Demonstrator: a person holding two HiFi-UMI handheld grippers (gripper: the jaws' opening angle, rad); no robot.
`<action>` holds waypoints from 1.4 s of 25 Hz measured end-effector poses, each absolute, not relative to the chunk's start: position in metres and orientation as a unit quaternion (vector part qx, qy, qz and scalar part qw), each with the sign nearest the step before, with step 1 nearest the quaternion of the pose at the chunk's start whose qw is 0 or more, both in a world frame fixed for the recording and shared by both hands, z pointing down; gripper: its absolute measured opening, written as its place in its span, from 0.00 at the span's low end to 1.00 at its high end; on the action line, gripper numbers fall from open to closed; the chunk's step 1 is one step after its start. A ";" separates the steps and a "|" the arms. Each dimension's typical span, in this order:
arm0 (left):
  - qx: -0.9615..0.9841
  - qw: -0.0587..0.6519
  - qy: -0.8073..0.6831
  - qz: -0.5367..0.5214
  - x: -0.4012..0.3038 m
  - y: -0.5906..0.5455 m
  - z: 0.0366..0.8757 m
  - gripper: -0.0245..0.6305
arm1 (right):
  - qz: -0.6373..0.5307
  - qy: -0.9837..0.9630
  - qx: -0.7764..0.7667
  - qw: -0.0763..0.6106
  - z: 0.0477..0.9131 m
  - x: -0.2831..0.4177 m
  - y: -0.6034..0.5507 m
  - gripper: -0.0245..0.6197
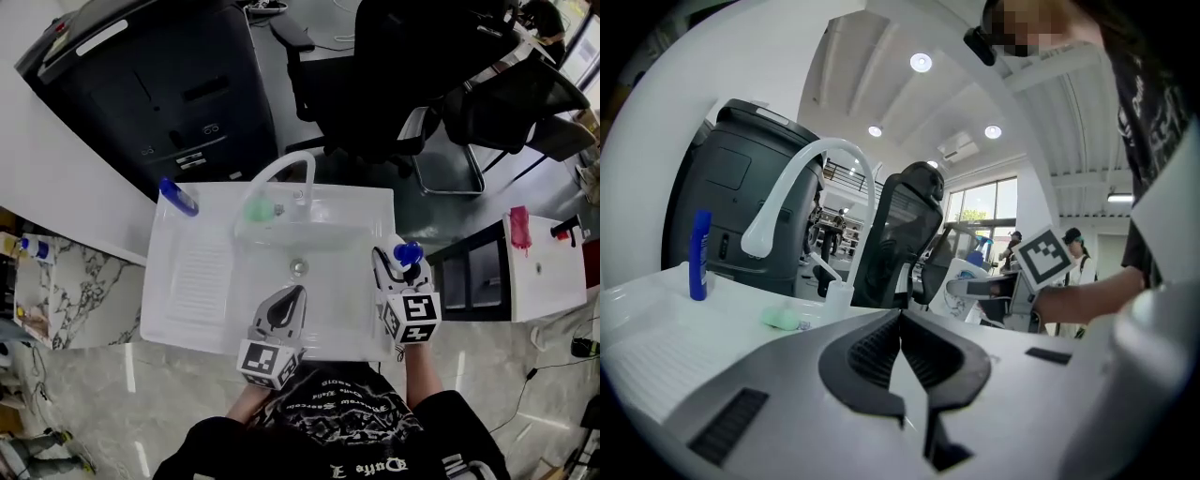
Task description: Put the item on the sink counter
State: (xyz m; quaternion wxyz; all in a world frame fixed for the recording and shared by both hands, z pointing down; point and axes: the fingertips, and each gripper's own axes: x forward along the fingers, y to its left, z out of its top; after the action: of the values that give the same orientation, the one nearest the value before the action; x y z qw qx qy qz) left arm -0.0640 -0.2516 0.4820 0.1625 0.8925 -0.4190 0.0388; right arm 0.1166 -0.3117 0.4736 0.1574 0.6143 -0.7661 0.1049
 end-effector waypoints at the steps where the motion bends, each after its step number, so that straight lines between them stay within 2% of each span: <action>1: 0.890 0.165 -0.423 0.039 -0.067 -0.253 0.481 0.05 | 0.102 -0.769 0.611 0.160 0.474 0.116 -0.318 0.35; 11: 0.874 0.153 -0.458 0.052 -0.068 -0.257 0.484 0.05 | 0.084 -0.789 0.585 0.167 0.489 0.122 -0.371 0.35; 24: 0.854 0.169 -0.488 0.065 -0.065 -0.256 0.492 0.05 | 0.121 -0.785 0.581 0.179 0.532 0.145 -0.426 0.35; 35: 0.839 0.180 -0.504 0.096 -0.077 -0.265 0.505 0.05 | 0.147 -0.784 0.566 0.207 0.574 0.136 -0.457 0.35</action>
State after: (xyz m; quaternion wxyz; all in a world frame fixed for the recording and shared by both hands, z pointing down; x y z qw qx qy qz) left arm -0.0769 -0.2647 0.5045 0.1798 0.8393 -0.5041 0.0957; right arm 0.1357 -0.4574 0.5739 0.2071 0.5663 -0.7841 0.1467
